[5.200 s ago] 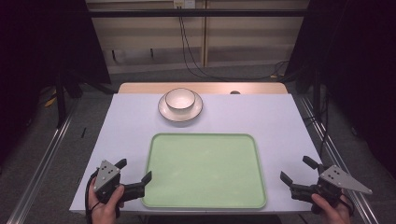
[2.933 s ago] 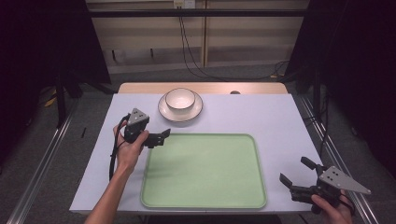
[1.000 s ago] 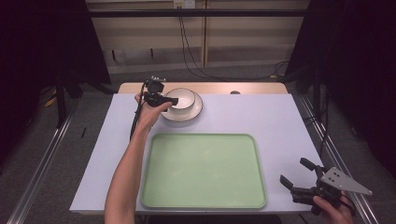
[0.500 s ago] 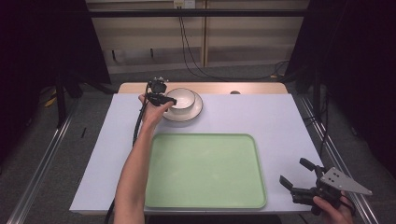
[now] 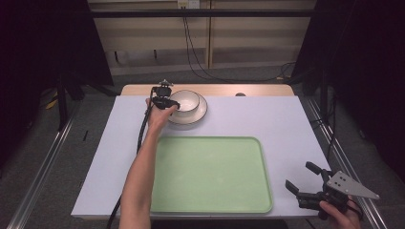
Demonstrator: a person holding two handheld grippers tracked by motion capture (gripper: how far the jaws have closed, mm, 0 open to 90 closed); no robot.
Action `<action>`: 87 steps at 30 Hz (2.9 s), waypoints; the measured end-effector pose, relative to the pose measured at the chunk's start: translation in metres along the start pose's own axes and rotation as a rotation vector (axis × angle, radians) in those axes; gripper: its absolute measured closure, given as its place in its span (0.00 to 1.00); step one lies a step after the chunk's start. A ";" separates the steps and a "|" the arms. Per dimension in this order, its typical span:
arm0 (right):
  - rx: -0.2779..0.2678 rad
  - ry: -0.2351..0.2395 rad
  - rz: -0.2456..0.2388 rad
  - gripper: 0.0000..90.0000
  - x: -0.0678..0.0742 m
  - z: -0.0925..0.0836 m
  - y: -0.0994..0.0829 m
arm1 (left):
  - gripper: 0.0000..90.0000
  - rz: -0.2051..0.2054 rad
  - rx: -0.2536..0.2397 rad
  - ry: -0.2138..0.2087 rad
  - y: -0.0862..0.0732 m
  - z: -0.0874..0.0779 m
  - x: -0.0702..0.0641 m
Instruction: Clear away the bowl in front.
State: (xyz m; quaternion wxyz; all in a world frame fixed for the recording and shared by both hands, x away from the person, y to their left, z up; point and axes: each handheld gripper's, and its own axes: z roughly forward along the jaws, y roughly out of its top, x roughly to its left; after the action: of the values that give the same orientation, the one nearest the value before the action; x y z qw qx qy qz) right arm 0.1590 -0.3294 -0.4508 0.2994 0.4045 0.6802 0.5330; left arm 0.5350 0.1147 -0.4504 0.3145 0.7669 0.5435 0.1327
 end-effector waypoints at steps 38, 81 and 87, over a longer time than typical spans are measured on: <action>0.000 -0.001 0.003 0.04 -0.001 -0.002 0.000 | 0.92 -0.156 0.033 -0.072 0.001 -0.004 0.012; -0.004 -0.005 -0.002 0.04 0.000 -0.002 0.001 | 0.91 -0.159 -0.021 -0.082 0.007 -0.028 0.005; -0.006 -0.001 0.000 0.04 -0.001 -0.002 0.001 | 0.91 -0.152 -0.031 -0.085 0.008 -0.034 0.006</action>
State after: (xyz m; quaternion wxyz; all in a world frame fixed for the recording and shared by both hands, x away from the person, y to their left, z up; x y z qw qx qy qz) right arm 0.1578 -0.3308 -0.4496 0.3009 0.4041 0.6783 0.5348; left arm 0.5247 0.1300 -0.4199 0.3582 0.7236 0.5840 0.0840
